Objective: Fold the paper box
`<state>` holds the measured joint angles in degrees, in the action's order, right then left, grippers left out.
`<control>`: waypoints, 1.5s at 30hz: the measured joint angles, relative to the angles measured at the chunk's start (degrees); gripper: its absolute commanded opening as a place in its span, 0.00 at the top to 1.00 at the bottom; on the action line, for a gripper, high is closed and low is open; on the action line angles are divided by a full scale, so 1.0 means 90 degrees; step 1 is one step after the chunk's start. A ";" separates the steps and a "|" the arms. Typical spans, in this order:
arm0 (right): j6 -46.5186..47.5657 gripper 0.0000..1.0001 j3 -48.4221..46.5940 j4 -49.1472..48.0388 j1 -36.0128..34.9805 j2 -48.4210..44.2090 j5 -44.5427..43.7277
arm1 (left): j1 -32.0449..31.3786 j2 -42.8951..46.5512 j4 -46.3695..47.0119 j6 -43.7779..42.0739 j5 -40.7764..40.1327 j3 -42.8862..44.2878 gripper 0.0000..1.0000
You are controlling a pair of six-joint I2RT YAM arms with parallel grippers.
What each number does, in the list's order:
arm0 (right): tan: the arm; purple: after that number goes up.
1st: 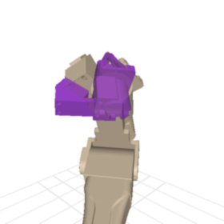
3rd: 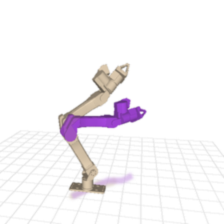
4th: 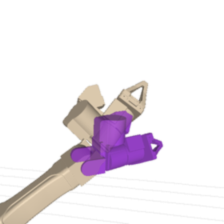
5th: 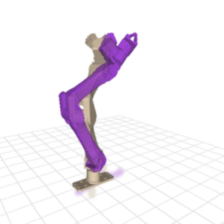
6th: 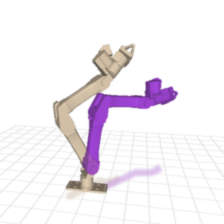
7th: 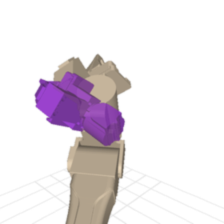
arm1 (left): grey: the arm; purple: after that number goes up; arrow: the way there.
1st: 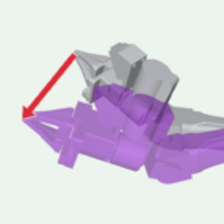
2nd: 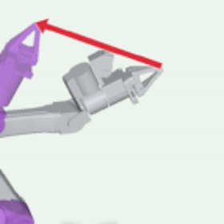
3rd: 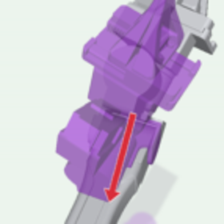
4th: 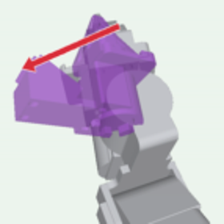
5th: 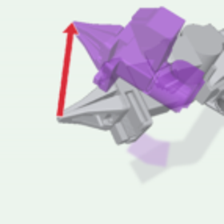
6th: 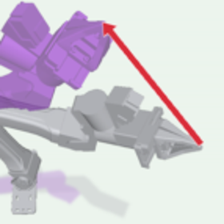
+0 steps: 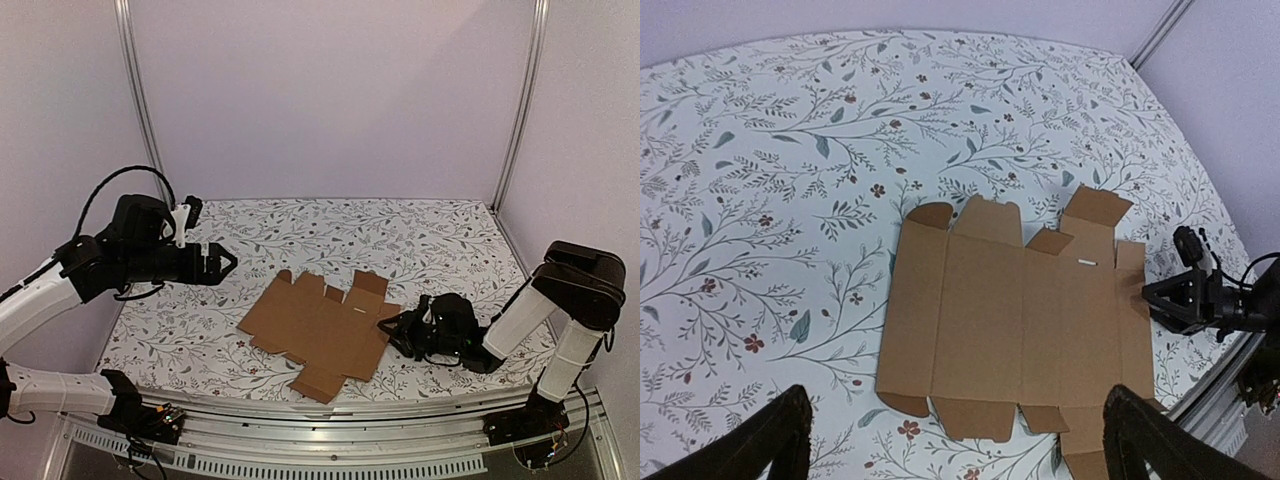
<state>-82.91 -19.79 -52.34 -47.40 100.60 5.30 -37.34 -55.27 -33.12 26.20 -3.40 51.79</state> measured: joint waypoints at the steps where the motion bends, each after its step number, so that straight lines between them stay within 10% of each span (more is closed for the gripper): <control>1: -0.0024 0.67 0.0015 -0.0134 0.0000 0.0078 0.0002 | 0.0000 -0.0012 0.0000 0.0000 0.0000 0.0000 0.00; 19: -0.0367 1.00 0.0039 -0.1948 -0.0017 0.1185 0.0192 | 0.0000 -0.0313 -0.0010 0.0005 0.0027 0.0134 0.00; 28: -0.0325 1.00 -0.0036 -0.1933 -0.0019 0.1219 0.0267 | 0.0000 -0.0374 -0.0029 -0.0005 0.0022 0.0270 0.00; 45: 0.3322 1.00 -0.2980 0.4410 -0.0012 -0.1683 0.0284 | 0.0000 -0.0102 -0.0597 -0.0420 -0.0029 0.1149 0.00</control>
<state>-53.01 -46.61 -12.64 -47.51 85.45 7.86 -37.34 -56.18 -38.50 22.41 -3.66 62.13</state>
